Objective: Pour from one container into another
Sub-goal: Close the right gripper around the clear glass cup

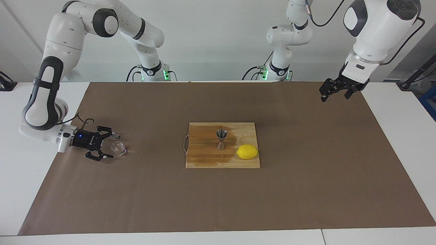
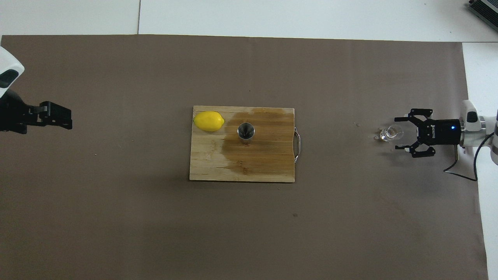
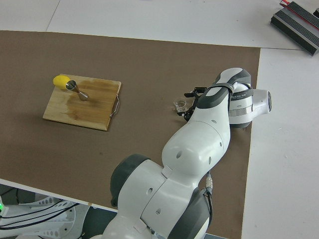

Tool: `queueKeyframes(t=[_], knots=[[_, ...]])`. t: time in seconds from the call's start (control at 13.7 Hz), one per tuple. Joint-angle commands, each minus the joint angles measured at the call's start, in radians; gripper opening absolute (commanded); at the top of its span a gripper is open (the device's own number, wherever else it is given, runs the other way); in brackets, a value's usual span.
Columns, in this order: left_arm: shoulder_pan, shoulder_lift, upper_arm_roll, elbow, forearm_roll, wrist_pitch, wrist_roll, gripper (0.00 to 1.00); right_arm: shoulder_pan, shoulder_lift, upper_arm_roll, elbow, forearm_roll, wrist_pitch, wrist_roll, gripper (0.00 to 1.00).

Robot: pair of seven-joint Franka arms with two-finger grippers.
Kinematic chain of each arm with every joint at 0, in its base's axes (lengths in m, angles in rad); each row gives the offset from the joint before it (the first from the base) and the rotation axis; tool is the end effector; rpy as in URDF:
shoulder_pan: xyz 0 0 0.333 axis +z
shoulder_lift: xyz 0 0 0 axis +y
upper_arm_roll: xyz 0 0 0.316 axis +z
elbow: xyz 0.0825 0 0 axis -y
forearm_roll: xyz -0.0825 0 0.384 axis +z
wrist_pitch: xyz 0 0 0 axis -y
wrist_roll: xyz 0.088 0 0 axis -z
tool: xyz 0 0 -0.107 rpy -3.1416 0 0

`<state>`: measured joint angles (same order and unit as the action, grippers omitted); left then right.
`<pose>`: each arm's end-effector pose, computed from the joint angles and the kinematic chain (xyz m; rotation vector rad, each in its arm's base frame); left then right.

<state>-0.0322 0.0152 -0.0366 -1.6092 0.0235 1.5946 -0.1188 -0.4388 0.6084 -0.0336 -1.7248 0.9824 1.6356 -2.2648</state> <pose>0.5588 -0.0359 0.6000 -3.1148 -0.0765 0.0429 0.5843 -0.2022 0.2322 -1.7083 -1.3594 -0.9043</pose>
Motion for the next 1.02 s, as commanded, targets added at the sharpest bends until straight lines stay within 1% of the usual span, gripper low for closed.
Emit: queueKeyframes(t=[0.0, 0.95], knots=[[0.005, -0.032, -0.002, -0.037, 0.015, 0.005, -0.01, 1.0, -0.017, 0.022, 0.018, 0.022, 0.029, -0.013, -0.021, 1.0], [0.003, -0.032, -0.002, -0.037, 0.015, 0.005, -0.012, 1.0, -0.006, 0.031, 0.018, 0.017, 0.038, 0.013, -0.028, 1.0]])
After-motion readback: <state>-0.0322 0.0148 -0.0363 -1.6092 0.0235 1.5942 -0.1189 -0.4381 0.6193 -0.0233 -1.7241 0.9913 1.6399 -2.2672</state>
